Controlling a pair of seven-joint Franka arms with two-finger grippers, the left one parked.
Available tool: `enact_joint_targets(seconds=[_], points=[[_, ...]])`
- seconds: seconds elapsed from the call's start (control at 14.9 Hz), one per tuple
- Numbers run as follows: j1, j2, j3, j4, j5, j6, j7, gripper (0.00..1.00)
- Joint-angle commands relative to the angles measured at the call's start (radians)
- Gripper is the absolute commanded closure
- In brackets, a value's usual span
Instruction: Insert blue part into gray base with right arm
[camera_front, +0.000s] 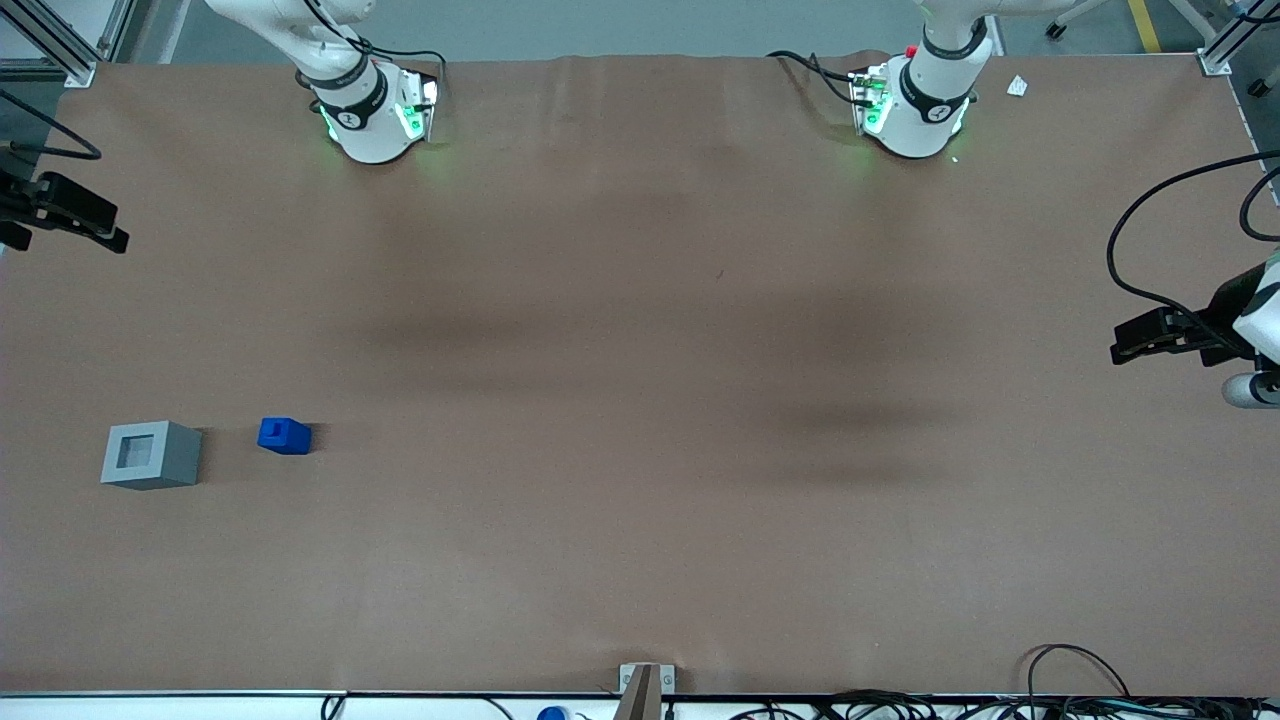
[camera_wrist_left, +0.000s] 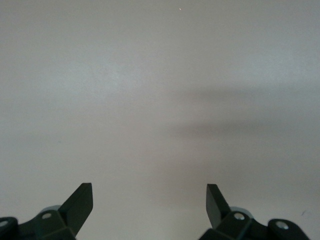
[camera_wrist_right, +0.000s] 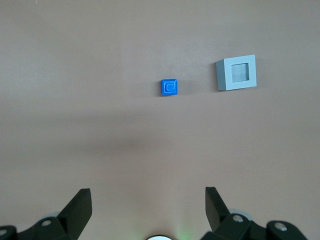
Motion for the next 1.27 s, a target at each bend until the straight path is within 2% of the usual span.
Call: enact_joint_targets(seconds=[0.0,0.4,0.8,1.01,1.21], points=[[0.009,-0.002,-0.004,0.003,0.003,-0.009,0.008,0.0],[0.004,0.016,-0.01,-0.009,0.006,0.022,0.008,0.0],[0.003,0.03,-0.012,-0.136,0.019,0.148,0.009,0.0],[-0.004,0.033,-0.012,-0.256,0.02,0.287,0.009,0.0],[0.0,0.051,-0.013,-0.406,0.02,0.495,0.009,0.0]])
